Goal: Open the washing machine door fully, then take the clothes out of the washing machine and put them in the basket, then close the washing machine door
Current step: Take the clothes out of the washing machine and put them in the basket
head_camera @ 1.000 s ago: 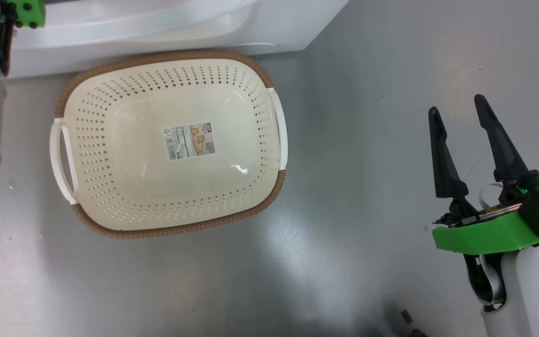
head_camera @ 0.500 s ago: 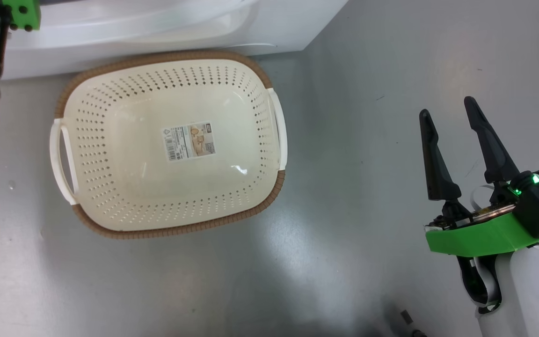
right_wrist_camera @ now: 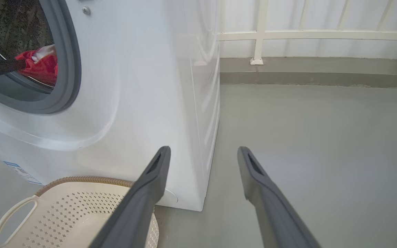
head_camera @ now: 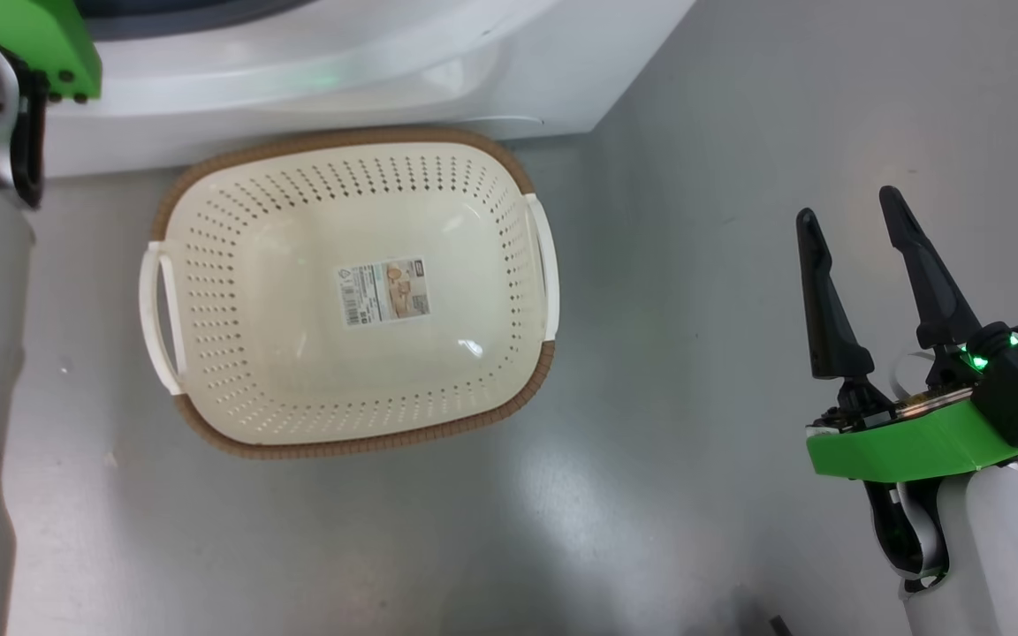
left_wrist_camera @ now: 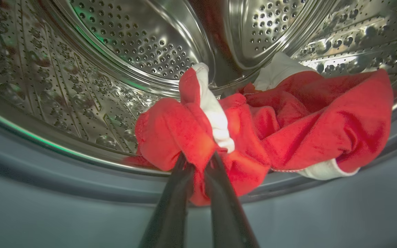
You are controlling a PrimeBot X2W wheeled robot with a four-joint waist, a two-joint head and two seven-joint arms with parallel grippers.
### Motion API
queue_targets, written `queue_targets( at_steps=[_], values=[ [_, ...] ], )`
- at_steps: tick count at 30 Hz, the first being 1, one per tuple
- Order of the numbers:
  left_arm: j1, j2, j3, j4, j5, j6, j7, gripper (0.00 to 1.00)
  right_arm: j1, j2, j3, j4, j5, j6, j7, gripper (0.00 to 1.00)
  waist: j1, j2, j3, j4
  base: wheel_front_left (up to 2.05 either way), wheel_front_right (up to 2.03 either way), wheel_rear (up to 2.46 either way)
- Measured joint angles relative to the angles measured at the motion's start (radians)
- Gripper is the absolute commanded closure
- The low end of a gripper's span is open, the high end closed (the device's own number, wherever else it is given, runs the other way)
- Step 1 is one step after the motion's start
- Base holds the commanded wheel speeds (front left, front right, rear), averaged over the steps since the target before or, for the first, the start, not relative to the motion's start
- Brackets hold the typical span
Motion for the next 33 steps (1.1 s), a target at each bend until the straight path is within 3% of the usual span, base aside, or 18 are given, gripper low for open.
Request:
queue_targets(
  at_steps=[18, 33],
  values=[
    [0.447, -0.004, 0.152, -0.553, -0.068, -0.028, -0.010, 1.00, 0.008, 0.000, -0.001, 0.033, 0.009, 0.000, 0.000, 0.00, 0.0000, 0.0000, -0.138, 0.030, 0.00, 0.00, 0.00],
    [0.755, -0.030, 0.172, -0.805, -0.069, -0.015, -0.005, 1.00, 0.042, 0.000, 0.002, 0.039, 0.034, 0.000, 0.000, 0.00, 0.0000, 0.0000, -0.252, 0.030, 0.00, 0.00, 0.00]
  ],
)
